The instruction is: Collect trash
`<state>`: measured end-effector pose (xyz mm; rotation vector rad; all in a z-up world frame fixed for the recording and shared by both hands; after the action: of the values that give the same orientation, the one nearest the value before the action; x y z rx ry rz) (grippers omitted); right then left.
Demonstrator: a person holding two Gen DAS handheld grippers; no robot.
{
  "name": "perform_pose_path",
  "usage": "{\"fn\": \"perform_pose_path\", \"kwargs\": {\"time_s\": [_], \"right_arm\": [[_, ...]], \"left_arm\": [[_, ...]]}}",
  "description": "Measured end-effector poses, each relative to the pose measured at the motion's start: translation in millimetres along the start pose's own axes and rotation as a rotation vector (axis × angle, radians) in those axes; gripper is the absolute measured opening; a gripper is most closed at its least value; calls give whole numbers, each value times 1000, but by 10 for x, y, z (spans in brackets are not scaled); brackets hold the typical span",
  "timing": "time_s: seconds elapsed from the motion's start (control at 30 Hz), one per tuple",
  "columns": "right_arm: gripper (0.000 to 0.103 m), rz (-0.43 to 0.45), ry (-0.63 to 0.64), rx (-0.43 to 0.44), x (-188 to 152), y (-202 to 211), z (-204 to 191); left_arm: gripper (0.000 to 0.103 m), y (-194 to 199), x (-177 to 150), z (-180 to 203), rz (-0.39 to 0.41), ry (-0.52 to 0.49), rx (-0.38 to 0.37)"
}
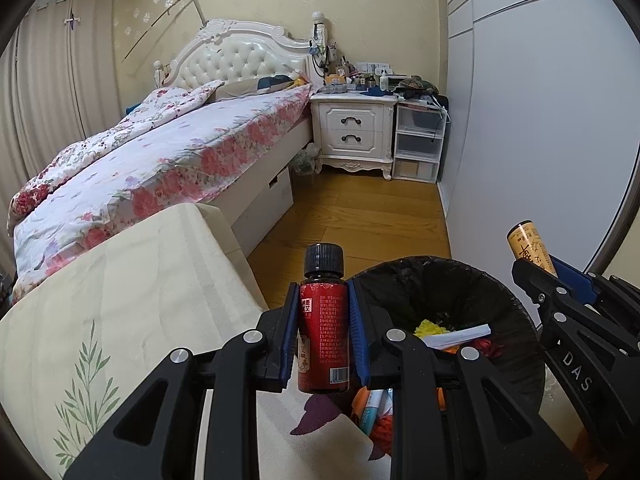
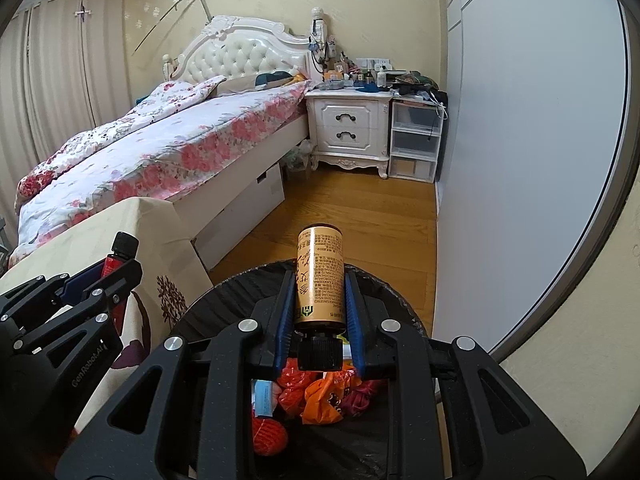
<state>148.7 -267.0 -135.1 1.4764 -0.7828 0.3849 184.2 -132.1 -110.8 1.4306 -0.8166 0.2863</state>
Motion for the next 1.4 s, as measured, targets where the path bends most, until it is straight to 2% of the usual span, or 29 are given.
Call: {"fn": "perform_pose_path", "kwargs": {"time_s": [0.1,0.13,0.2,0.47,0.67,0.73,0.9,1.4], "right_arm": [[29,0,-6,-8,10,-15,1],[38,3,-8,-10,9,-13,9],[45,10,-11,-14,6,-9,14],[53,18,-23,-33,18,18,56],[64,19,-55,-55,11,47,151],[73,15,-65,-54,1,50,177],[84,22,-68,-61,-4,67,200],[86,41,-74,-93,-143,338,88]], "left_arm": [[37,-21,-8,-16,-6,7,3],[43,-22,-8,-21,-8,11,2],[45,-17,0,-31,-4,17,4],[66,-9,9,-77,7,31,17],[73,4,14,-125,15,41,30],[75,11,7,-149,18,46,33],[78,19,-16,-214,15,63,35],[81,338,-152,-345,56,65,56]]}}
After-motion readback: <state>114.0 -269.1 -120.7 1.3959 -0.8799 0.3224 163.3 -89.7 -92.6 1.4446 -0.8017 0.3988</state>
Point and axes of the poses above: each gripper's, at about its wrist camera, not at the fingertips, and y roughly against the way its jaws point, z to its right, x to its top, the point moved 10 cm from there along -y, roughly the way its jaws point, and after that the axes turned 11 degrees about -z, right-handed, at the moved point
